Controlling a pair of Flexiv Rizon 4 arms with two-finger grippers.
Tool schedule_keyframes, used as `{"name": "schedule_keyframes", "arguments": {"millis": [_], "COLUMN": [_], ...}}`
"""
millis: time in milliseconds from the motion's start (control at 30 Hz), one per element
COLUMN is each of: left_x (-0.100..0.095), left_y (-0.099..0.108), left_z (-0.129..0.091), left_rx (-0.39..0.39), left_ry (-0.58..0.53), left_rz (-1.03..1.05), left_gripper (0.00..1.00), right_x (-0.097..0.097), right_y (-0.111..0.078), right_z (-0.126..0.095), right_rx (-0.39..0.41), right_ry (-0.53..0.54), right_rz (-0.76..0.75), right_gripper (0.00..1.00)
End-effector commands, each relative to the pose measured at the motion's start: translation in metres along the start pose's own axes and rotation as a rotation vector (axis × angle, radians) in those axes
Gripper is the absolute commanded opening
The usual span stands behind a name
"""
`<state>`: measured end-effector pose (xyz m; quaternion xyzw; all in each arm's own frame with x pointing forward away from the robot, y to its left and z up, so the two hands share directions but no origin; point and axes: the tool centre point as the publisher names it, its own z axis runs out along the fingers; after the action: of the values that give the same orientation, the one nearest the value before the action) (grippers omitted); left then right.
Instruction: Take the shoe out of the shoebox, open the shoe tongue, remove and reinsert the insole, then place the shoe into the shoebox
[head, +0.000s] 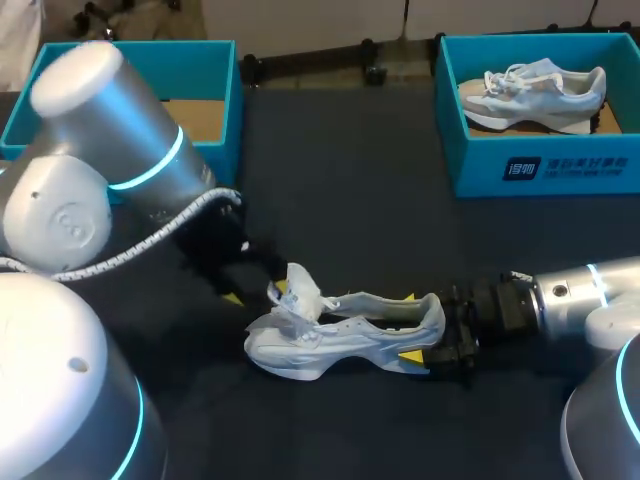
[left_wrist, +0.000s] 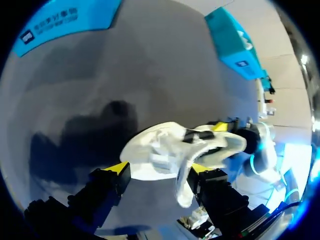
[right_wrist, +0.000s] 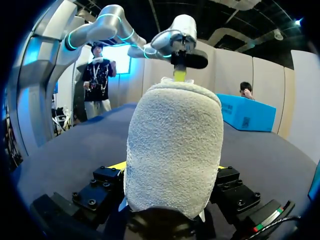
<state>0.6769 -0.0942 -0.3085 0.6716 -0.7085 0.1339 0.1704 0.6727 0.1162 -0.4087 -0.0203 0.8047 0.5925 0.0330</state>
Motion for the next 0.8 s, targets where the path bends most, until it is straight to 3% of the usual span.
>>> {"name": "schedule_keyframes", "arguments": {"millis": [33,133,200,233,300,367,400,800], "left_x": [0.015,0.030,0.040,0.045,0.055,0.062,0.068,0.100], "left_y": [-0.001,-0.005,-0.008,-0.009,-0.013,-0.015,-0.016,-0.012], "left_z": [-0.031,-0.042,-0.048,-0.050,-0.054,-0.057,-0.060,-0.074], "left_rx": [0.013,0.001,-0.014,-0.022,-0.014,-0.009,-0.018,-0.215], "left_ry": [-0.019,-0.031,-0.032,-0.041,-0.054,-0.057,-0.067,-0.170], "left_rz": [0.037,0.097,0.135,0.166,0.210,0.249,0.297,0.751], "left_gripper": [0.77,0.78,0.72,0.49,0.35,0.07,0.00,0.00], "right_x": [0.002,0.002,0.002,0.002,0.002,0.002,0.002,0.002], "right_y": [0.000,0.000,0.000,0.000,0.000,0.000,0.000,0.000], "right_z": [0.001,0.001,0.001,0.001,0.001,0.001,0.001,0.001], "right_rx": [0.005,0.005,0.005,0.005,0.005,0.005,0.005,0.005], "right_ry": [0.001,0.001,0.001,0.001,0.001,0.001,0.001,0.001], "right_rz": [0.000,0.000,0.000,0.000,0.000,0.000,0.000,0.000], "right_gripper": [0.00,0.00,0.00,0.00,0.00,0.00,0.00,0.00]}}
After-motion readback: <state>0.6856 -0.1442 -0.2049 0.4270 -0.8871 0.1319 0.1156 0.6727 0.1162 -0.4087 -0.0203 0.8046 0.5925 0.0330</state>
